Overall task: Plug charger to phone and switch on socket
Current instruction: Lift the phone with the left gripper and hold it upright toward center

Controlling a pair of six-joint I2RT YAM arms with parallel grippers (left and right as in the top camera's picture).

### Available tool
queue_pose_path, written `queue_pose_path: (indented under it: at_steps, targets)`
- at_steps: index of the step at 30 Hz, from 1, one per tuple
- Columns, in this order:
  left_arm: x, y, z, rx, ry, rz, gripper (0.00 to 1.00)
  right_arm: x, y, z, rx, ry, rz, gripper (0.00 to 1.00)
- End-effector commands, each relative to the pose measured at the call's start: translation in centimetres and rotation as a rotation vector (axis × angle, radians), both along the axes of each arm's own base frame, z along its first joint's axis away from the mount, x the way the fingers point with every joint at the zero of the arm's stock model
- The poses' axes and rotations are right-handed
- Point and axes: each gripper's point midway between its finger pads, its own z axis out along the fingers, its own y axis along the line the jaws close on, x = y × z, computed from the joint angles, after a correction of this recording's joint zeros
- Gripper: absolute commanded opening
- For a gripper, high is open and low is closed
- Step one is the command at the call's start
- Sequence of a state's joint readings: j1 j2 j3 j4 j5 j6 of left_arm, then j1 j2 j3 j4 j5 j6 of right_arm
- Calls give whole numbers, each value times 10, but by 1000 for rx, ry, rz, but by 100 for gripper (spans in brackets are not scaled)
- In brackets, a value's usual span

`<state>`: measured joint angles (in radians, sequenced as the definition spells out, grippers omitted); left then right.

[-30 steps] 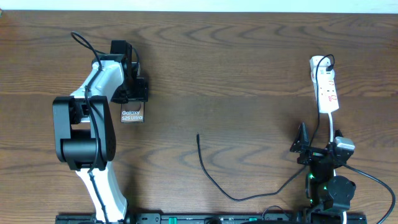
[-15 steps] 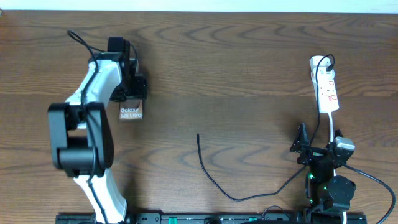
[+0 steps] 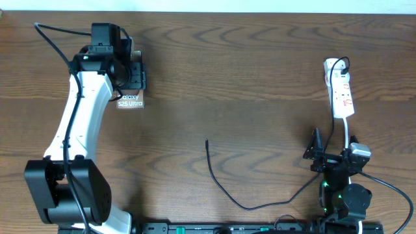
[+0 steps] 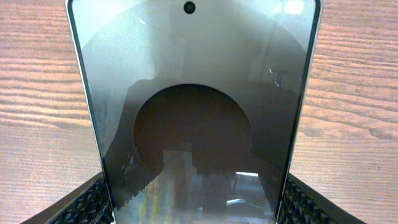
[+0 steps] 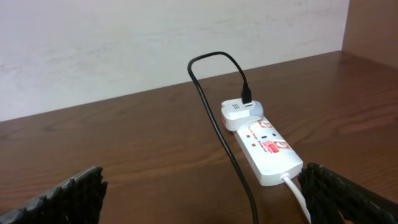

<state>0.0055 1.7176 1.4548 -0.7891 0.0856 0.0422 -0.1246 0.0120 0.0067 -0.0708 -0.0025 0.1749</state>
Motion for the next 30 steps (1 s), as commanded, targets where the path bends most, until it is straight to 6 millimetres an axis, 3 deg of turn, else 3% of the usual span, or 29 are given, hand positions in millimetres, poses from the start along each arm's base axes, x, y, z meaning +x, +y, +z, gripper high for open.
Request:
queue_pose_path:
  at_steps: [1, 8, 15, 23, 30]
  targets:
    - [-1, -5, 15, -56, -24, 31, 7, 0, 0, 0, -12, 1, -2, 99]
    - [-11, -49, 20, -354, 36, 49, 7, 0, 0, 0, -12, 1, -2, 99]
    - [-19, -89, 43, -731, 143, 166, 7, 0, 0, 0, -12, 1, -2, 99]
    - [-27, -101, 79, -1136, 356, 398, 7, 0, 0, 0, -12, 1, -2, 99]
    - [-30, -98, 102, -1326, 480, 488, 8, 0, 0, 0, -12, 1, -2, 99]
